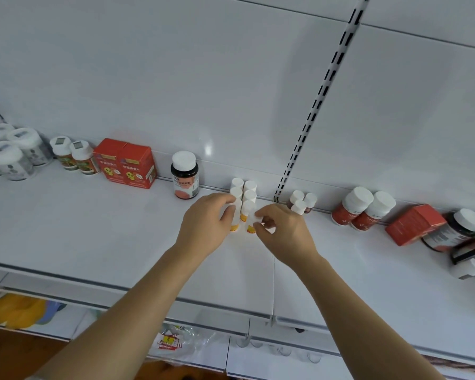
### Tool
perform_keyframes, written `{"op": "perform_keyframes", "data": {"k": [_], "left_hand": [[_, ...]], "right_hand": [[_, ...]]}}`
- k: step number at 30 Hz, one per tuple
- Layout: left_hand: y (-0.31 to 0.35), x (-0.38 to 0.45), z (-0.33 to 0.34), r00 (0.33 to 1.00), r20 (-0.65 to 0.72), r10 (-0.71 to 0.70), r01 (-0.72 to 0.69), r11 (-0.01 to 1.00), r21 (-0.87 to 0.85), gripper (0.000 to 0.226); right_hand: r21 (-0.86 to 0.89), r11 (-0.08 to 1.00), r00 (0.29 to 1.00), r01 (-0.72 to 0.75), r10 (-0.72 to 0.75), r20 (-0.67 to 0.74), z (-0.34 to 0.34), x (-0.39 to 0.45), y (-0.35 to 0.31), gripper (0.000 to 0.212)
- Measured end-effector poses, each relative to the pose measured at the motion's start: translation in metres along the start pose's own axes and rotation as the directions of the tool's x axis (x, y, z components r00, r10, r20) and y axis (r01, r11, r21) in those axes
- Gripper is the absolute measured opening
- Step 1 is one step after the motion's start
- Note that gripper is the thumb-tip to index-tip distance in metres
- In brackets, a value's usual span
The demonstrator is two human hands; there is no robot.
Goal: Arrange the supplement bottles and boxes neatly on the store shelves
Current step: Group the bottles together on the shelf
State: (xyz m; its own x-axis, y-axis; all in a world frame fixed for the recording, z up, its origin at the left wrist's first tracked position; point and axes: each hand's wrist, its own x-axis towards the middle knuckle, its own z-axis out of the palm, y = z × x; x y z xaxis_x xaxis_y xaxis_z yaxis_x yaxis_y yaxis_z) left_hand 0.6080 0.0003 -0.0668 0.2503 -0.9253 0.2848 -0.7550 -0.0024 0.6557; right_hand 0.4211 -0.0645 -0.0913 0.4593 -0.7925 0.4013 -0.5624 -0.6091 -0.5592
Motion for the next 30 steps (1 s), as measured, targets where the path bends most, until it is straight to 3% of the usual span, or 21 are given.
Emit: {"op": "perform_keyframes", "data": {"k": [5,30], "left_hand": [[-0.011,-0.010,-0.006,0.997,0.017,0.080,-0.081,0.986,0.147,0.027],[-0.030,-0.009,0.006,0.993,0.082,0.083,-0.096,0.979,0.178,0.035]], "right_hand": [[-0.106,0.993,0.997,0.054,-0.059,-0.048,0.029,-0.007,-0.001,0.016],[-0.223,0.973,0.989,0.060,-0.088,-0.121,0.043,-0.009,0.008,0.023]]}}
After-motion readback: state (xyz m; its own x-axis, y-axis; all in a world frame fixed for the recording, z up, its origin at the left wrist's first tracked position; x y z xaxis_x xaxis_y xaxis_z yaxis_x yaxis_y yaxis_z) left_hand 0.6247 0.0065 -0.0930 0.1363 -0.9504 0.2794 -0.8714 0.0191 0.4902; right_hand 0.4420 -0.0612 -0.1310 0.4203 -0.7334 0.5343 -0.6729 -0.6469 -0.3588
